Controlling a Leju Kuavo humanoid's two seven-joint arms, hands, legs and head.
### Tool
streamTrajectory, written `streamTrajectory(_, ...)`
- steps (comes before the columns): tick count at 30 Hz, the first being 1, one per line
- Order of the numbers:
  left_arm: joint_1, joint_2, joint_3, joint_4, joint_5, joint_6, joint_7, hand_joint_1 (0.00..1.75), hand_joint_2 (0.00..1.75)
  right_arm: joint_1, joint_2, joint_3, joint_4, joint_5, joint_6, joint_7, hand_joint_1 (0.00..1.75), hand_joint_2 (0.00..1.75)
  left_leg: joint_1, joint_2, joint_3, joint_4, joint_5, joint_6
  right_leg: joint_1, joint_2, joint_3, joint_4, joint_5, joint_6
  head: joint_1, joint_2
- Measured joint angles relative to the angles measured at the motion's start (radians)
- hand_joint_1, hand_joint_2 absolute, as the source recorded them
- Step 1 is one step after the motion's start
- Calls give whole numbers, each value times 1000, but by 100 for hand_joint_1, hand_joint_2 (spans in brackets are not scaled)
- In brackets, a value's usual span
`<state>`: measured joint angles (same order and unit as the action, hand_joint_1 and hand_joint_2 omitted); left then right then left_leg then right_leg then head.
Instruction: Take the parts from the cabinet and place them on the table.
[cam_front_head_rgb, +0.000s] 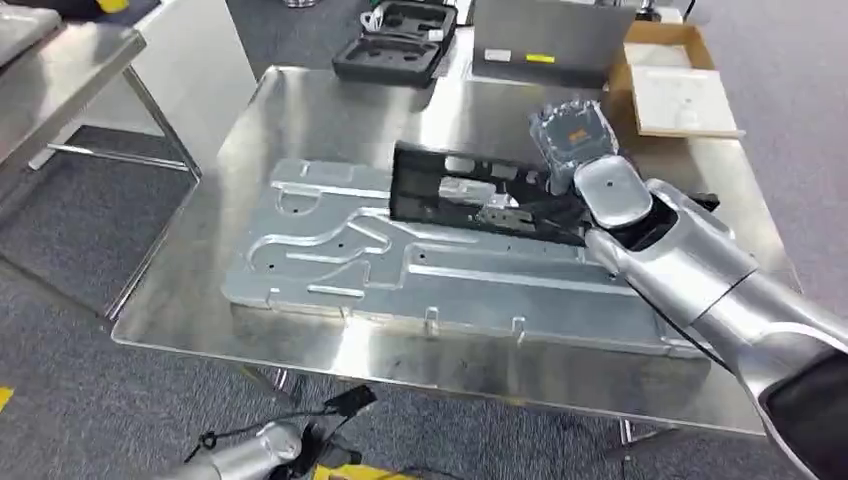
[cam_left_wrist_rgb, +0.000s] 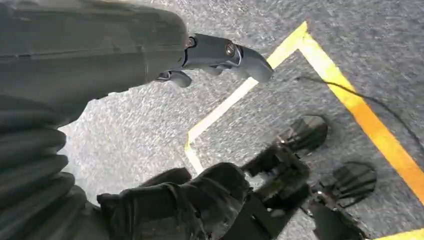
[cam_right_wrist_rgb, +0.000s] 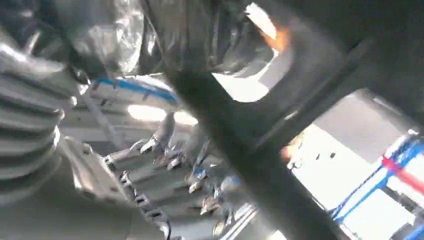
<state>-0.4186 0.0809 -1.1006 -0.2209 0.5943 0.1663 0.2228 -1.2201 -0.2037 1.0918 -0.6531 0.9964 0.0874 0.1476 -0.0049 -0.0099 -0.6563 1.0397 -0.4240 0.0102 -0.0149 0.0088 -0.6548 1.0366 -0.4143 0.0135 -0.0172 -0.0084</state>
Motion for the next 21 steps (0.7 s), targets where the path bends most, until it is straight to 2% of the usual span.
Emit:
streamTrajectory(1,-1,3,0,0,0,-2,0,0,175,3,-5,6,2,0,0,0,0,0,7,0,5,-10,6,9,4,1,2,0,-2,6,2,0)
streamTrajectory(2,0,5,0,1,-1,-1,0,0,175,7,-14,8,6,0,0,0,0,0,10,2,11,-19,9,15,0,-1,-6,11,-13,10,2,0)
streamTrajectory(3,-1,6,0,2,-2,1,0,0,0,7,-17,10,8,0,0,0,0,0,9,1,13,-19,9,21,0,-3,-25,54,-39,10,3,0)
streamTrajectory(4,-2,7,0,2,-4,5,2,0,0,7,-21,11,9,1,1,0,0,0,8,2,13,-18,8,27,3,-3,-61,129,-75,9,2,0)
streamTrajectory(5,-2,8,0,2,-5,6,6,0,0,10,-21,14,9,4,1,0,0,0,5,3,14,-17,7,29,3,-3,-98,206,-104,10,3,0)
streamTrajectory(6,-1,8,0,2,-1,5,16,0,0,16,-24,17,10,6,1,-1,0,0,3,3,15,-16,4,32,4,-3,-140,285,-126,10,2,0)
streamTrajectory(7,0,8,0,2,1,3,25,0,0,21,-27,20,11,8,2,-1,0,0,2,2,16,-15,3,33,4,-3,-157,314,-126,9,3,0)
streamTrajectory(8,2,8,0,2,3,2,33,0,0,26,-29,21,13,10,4,-2,0,0,2,2,18,-13,2,35,4,-3,-154,300,-106,7,3,0)
streamTrajectory(9,4,10,0,2,6,1,39,0,0,28,-30,24,15,11,4,-2,0,0,1,0,19,-11,0,35,4,-3,-126,240,-67,4,3,0)
streamTrajectory(11,4,12,0,2,7,0,40,0,0,24,-31,25,16,16,4,-2,0,0,0,-2,22,-7,-5,31,7,-3,-37,59,15,-6,3,0)
streamTrajectory(12,4,12,0,2,7,-5,40,0,0,21,-30,26,16,21,4,-4,0,0,-5,-3,18,-4,-8,27,10,-2,-10,17,1,-7,2,0)
streamTrajectory(15,4,16,0,3,8,-19,46,0,0,19,-31,31,15,38,4,-23,0,0,-4,-4,19,-6,-8,16,14,-2,-7,10,6,-9,1,0)
streamTrajectory(17,5,24,0,3,10,-20,48,0,0,14,-31,31,11,47,3,-33,0,0,-3,-4,14,2,-20,5,4,-5,0,-3,13,-19,0,0)
streamTrajectory(18,5,24,0,3,9,-21,50,0,0,9,-32,31,5,50,2,-35,0,0,-3,-2,4,30,-42,-2,2,-5,1,-4,13,-23,-2,0)
streamTrajectory(19,5,24,0,3,10,-23,50,0,0,2,-32,31,0,52,0,-36,0,0,0,-1,-21,90,-76,-7,2,-5,1,-4,14,-26,-4,0)
streamTrajectory(21,8,26,0,3,10,-25,53,0,0,-2,-32,31,-13,57,0,-43,0,0,7,1,-95,249,-140,-17,2,-5,1,-4,13,-27,-4,0)
